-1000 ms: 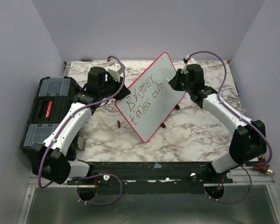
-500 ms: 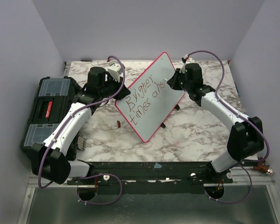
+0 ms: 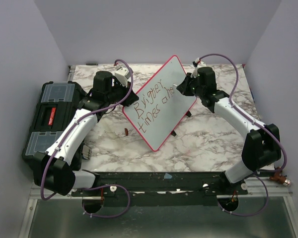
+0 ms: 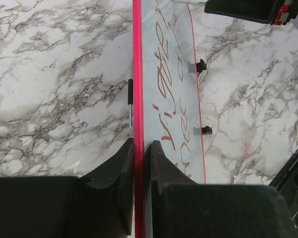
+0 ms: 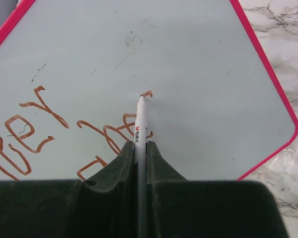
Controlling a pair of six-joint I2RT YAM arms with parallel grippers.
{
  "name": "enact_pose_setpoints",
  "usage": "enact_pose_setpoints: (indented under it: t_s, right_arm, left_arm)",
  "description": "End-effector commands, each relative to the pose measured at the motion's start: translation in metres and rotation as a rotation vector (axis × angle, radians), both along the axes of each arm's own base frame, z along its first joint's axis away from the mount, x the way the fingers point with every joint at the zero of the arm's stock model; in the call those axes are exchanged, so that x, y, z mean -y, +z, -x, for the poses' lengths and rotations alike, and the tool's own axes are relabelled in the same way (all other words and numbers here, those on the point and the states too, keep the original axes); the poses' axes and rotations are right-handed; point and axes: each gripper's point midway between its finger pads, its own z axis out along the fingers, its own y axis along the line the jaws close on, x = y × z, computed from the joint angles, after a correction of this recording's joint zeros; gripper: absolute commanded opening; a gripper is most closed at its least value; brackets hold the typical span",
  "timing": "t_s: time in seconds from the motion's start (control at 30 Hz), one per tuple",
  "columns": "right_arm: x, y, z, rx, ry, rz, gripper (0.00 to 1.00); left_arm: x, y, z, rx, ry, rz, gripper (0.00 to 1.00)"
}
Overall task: Write a sentence on the whiteboard
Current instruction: Write on the whiteboard at the whiteboard stand.
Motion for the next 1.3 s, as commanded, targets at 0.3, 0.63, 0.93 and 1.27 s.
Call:
enact_pose_setpoints:
  t_s: [0.3, 0.63, 0.93, 1.27]
  right_arm:
    - [0.001, -0.029, 0.024, -0.083, 0.039, 0.0, 0.01]
    - [0.006, -0.025, 0.014, -0.07, -0.009, 0.023, 0.01]
    - [0.008, -0.017, 0.0, -0.051, -0.036, 0.04, 0.01]
    - [0.002, -0.005, -0.009, -0.031, -0.028, 0.027, 0.01]
  left_arm:
    - [-0.003, 0.004, -0.009, 0.095, -0.029, -0.072, 0.0]
    - [-0.003, 0.005, -0.007, 0.096, -0.029, -0.07, 0.0]
    - [-0.003, 0.006, -0.007, 0.1, -0.029, -0.071, 0.0]
    - [-0.003, 0.005, -0.008, 0.099, -0.029, -0.073, 0.0]
